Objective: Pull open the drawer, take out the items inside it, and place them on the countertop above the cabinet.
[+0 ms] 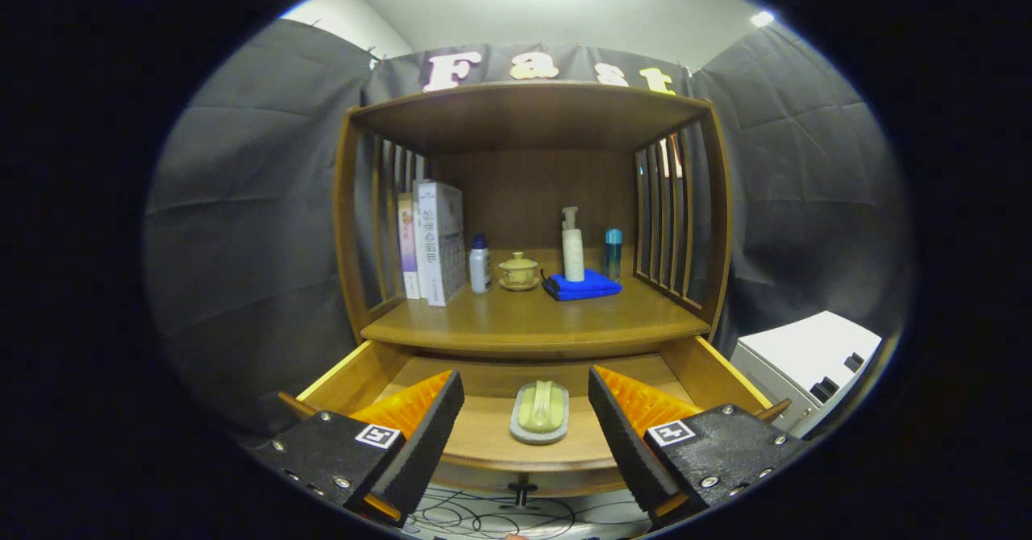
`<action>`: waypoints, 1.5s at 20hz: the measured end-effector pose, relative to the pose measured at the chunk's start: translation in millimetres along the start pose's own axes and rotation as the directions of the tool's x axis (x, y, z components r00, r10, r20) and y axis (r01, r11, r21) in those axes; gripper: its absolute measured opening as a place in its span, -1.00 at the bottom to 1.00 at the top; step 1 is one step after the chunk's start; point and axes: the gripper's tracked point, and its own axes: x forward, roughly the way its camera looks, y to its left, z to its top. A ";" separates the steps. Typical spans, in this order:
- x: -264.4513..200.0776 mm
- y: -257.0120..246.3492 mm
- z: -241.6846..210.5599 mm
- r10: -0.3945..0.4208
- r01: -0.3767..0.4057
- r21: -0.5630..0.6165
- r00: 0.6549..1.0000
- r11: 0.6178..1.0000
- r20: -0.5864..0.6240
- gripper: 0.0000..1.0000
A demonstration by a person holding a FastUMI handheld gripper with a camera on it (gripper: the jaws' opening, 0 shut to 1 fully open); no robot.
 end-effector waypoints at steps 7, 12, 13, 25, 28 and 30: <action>60.8 -39.5 -7.0 -0.155 0.177 0.072 0.958 0.982 -0.242 0.91; 97.1 -36.9 -31.1 -0.178 0.205 0.033 0.911 0.978 -0.372 0.89; 101.6 -37.7 -37.8 -0.195 0.211 -0.004 0.896 0.977 -0.399 0.89; 142.0 -29.6 -108.7 -0.220 0.136 -0.183 0.776 0.974 -0.591 0.31; 142.7 -21.5 -120.9 -0.177 0.093 -0.164 0.760 0.982 -0.625 -0.10; 143.2 -23.4 -120.5 -0.183 0.106 -0.160 0.771 0.981 -0.610 -0.43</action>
